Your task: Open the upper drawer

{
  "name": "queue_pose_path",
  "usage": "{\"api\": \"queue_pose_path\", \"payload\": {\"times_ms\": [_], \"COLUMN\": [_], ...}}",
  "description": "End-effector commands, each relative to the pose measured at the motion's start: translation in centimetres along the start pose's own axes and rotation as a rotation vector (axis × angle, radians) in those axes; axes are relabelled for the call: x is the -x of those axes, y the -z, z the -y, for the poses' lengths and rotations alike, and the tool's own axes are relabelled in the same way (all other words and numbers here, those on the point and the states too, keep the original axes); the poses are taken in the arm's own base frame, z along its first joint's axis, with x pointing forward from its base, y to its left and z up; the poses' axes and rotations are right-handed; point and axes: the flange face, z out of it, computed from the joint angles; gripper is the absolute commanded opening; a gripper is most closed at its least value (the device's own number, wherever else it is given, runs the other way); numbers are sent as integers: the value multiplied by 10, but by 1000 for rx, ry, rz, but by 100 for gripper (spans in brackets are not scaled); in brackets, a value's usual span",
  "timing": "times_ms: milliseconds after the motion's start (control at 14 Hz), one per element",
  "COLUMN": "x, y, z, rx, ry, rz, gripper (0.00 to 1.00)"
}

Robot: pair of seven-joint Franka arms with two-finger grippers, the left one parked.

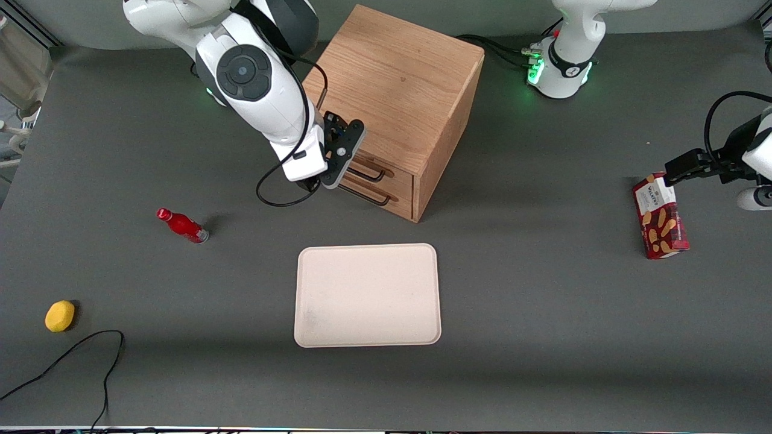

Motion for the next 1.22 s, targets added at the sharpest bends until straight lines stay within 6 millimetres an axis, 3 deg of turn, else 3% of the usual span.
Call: {"api": "queue_pose_path", "payload": {"times_ms": [0,1147], "x": [2,3], "y": [-9,-56], "z": [2,-8], "rx": [0,37], "ry": [13,19], "rz": [-17,-46], "gripper": [100,100]}}
